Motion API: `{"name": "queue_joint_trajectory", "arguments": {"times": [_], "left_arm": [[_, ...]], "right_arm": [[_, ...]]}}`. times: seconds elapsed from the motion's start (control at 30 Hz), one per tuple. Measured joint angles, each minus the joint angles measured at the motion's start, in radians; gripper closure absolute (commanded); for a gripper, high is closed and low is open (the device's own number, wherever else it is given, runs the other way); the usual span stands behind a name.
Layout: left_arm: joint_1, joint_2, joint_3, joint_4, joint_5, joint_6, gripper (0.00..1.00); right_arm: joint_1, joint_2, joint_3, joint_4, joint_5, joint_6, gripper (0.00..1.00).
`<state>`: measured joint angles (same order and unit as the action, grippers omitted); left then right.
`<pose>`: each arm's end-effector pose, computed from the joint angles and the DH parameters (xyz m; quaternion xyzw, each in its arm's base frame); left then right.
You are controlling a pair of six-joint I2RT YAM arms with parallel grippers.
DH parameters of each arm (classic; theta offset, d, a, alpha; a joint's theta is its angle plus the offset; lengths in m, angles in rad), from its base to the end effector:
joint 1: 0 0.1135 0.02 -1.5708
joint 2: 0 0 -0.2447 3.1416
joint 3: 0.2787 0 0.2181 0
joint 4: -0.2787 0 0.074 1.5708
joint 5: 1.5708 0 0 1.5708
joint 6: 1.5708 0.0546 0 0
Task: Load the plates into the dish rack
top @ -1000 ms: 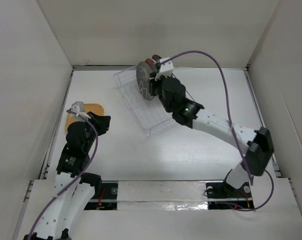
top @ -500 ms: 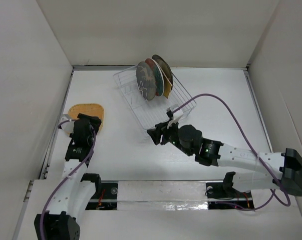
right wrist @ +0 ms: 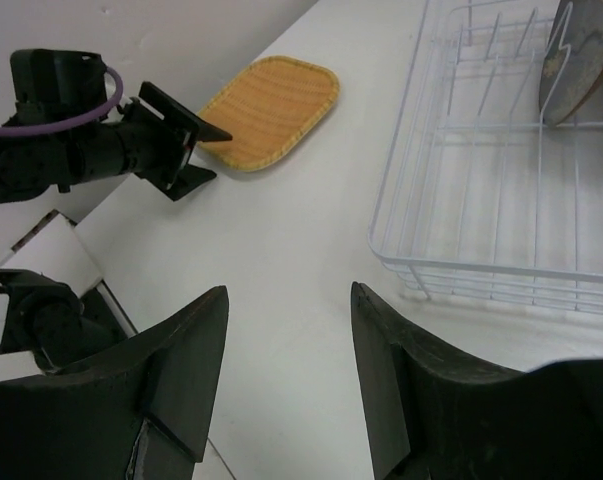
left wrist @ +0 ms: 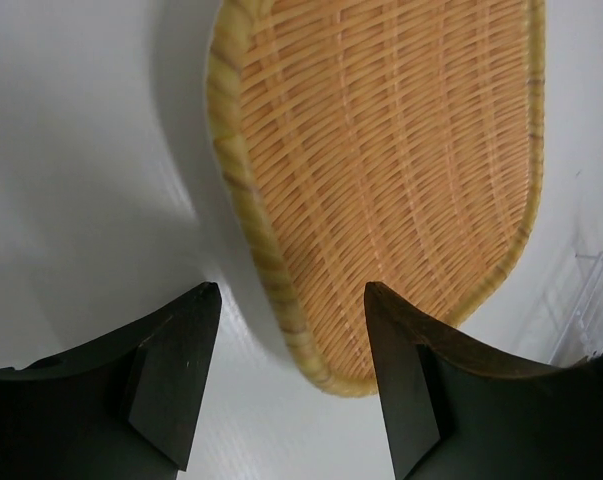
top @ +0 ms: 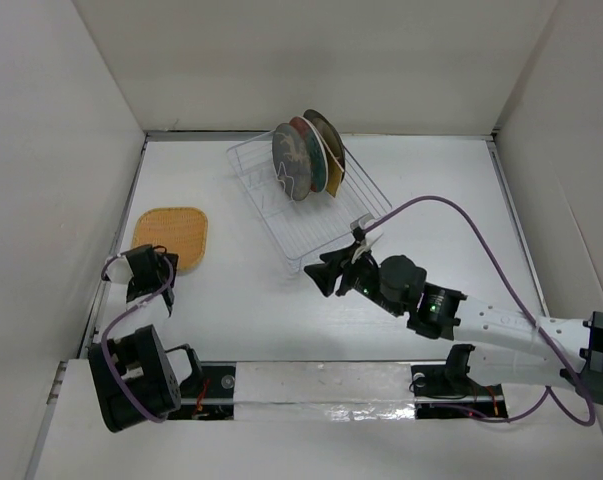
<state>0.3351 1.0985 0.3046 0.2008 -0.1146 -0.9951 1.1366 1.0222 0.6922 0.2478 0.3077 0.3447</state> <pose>0.1914 0.0732 0.1523 -0.5651 0.6770 -0.1041 0.4599 0.1142 0.2070 0.3008 -0.1846 0.7107 0.3685 0.5701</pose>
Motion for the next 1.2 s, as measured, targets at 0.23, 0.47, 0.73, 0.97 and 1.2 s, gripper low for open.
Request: {"name": "queue_joint_trajectory", "arguments": {"times": [0.23, 0.47, 0.73, 0.97, 1.2], "left_arm": [[0.007, 0.161, 0.057, 0.119, 0.047, 0.008, 0.57], [0.013, 0.205, 0.058, 0.187, 0.097, -0.021, 1.0], [0.011, 0.006, -0.002, 0.167, 0.111, 0.013, 1.0], [0.012, -0.355, -0.016, 0.052, 0.093, 0.077, 1.0], [0.012, -0.456, -0.014, -0.071, 0.111, 0.132, 1.0]], "right_arm": [[-0.039, 0.0, -0.021, 0.0, -0.044, 0.014, 0.43], [-0.054, -0.002, -0.021, -0.001, -0.061, 0.019, 0.43], [-0.057, -0.019, -0.02, -0.002, -0.062, 0.02, 0.42], [-0.057, 0.023, 0.024, 0.001, -0.097, 0.039, 0.41], [-0.059, 0.18, 0.15, 0.011, -0.156, 0.059, 0.35]]}}
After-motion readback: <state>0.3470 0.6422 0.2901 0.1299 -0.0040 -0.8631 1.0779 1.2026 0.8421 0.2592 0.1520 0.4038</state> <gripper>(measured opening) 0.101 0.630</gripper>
